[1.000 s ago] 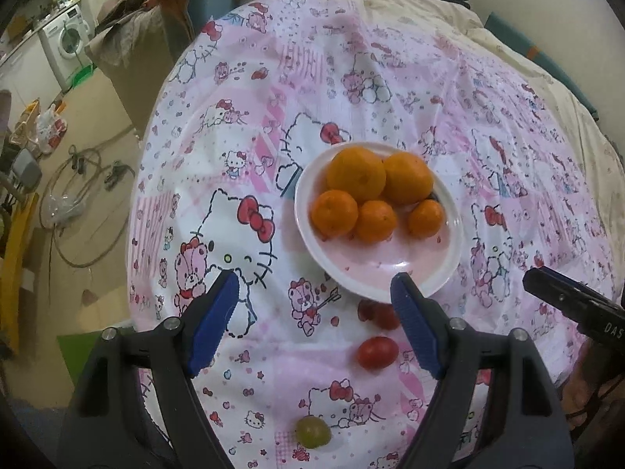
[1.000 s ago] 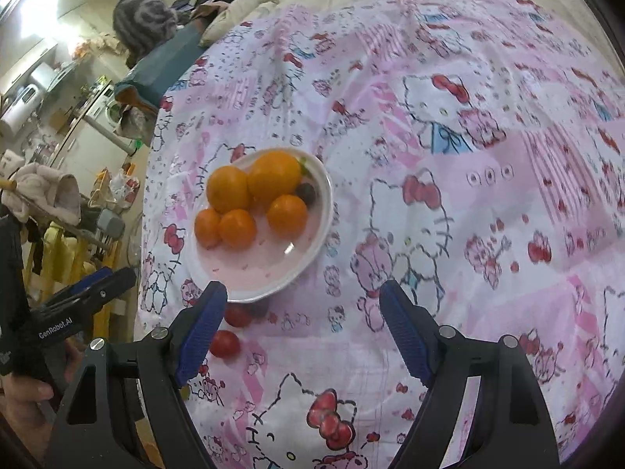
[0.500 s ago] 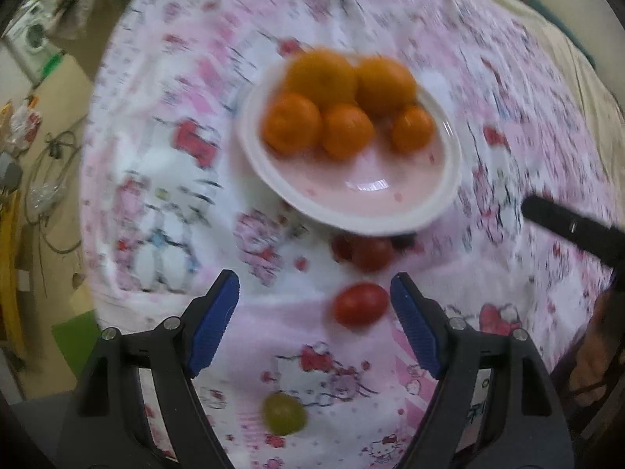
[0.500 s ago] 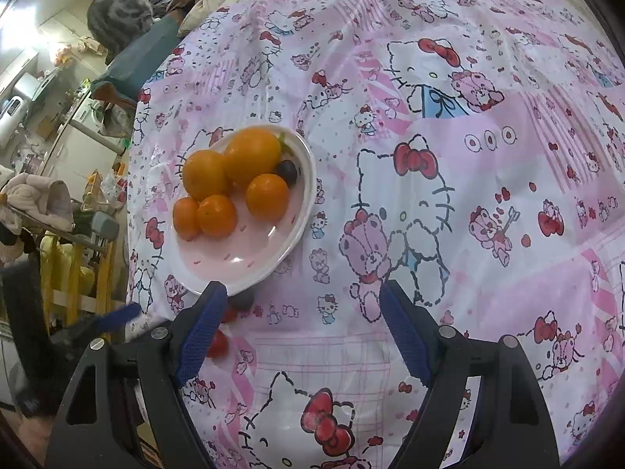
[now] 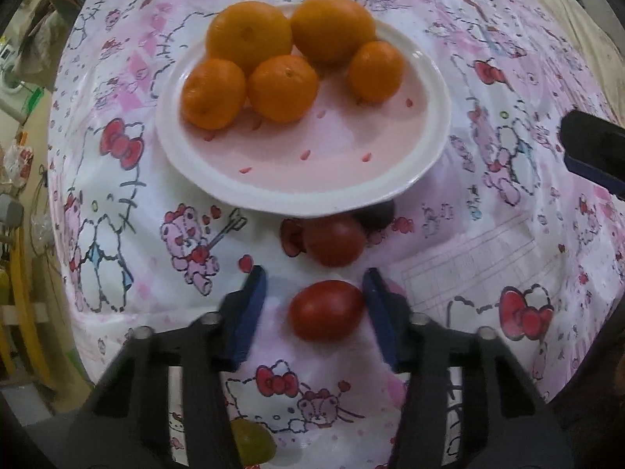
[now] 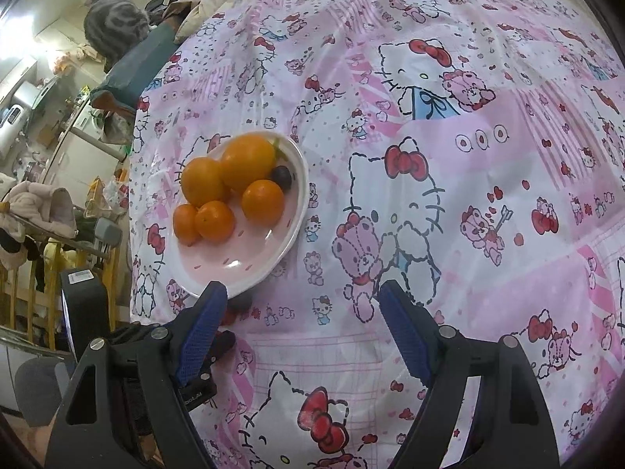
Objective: Organize fruits
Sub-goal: 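Grasp a red cherry tomato beside the plate with the left tool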
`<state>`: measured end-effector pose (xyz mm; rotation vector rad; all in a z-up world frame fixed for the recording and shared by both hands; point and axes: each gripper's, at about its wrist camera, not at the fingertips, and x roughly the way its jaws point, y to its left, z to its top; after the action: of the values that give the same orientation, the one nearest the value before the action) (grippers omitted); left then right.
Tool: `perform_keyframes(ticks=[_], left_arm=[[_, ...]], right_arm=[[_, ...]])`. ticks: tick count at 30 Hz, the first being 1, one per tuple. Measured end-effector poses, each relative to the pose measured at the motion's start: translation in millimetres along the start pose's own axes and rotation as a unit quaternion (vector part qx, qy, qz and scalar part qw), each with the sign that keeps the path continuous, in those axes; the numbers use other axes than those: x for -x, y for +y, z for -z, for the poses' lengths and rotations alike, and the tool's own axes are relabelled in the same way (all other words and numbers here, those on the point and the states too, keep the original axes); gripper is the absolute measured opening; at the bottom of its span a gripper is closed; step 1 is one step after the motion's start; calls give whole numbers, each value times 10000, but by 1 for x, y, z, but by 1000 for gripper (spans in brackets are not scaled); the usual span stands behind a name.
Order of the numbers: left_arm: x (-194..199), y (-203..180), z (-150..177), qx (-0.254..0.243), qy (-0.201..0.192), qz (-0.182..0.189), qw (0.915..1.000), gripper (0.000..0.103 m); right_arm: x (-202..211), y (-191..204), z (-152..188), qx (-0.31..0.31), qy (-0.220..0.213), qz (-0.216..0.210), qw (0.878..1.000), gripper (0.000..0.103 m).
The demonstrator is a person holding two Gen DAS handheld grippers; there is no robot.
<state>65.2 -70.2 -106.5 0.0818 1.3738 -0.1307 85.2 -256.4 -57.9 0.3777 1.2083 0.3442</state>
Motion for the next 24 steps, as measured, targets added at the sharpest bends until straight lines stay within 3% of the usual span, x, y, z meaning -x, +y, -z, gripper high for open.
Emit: perform_keyframes(ticks=[12,20,22,24], left_arm=[[15,-1,2,72,-51,148,9999,31],[48,27,7,474,-366,357,9976,31],[57,42,3,624,-496,353,9962,31],[64,55,1,792,-621,266,9946,31]], right_arm=[[-2,4,0,68,29,12,10000,83],[-5,6,1,95,102,-85,9999,83],[-10,5,1,23,195,-254,9995,79],[-16,2,0,-70,326,-464,9984,69]])
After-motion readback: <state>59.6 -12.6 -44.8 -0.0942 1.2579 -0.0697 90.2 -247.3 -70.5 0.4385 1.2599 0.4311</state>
